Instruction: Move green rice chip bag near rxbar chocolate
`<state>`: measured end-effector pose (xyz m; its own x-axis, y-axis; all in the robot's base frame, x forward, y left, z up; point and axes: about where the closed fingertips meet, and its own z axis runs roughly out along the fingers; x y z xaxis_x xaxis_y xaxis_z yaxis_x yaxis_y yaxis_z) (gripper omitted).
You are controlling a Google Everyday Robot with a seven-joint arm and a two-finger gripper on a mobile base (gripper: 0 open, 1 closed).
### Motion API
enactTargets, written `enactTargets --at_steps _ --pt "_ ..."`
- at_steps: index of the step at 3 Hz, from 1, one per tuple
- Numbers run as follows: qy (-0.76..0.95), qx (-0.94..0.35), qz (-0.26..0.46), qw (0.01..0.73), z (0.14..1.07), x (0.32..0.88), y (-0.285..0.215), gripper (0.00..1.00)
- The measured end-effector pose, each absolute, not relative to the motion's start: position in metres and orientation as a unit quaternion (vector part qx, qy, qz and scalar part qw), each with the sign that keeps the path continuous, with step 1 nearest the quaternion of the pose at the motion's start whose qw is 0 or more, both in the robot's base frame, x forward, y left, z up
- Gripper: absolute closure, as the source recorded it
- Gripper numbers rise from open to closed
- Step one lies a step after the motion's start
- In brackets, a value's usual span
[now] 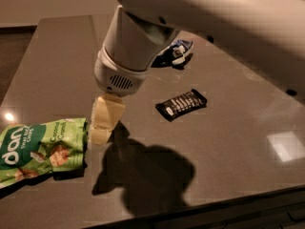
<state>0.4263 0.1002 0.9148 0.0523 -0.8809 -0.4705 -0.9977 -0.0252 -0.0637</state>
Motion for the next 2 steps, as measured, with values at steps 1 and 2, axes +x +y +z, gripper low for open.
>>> enactTargets --at_steps 1,2 --pt "0.671 -0.7 0.152 0.192 0.915 0.426 0.1 0.0" --pt "0.664 -0.705 0.166 0.183 0.909 0.424 0.118 0.0"
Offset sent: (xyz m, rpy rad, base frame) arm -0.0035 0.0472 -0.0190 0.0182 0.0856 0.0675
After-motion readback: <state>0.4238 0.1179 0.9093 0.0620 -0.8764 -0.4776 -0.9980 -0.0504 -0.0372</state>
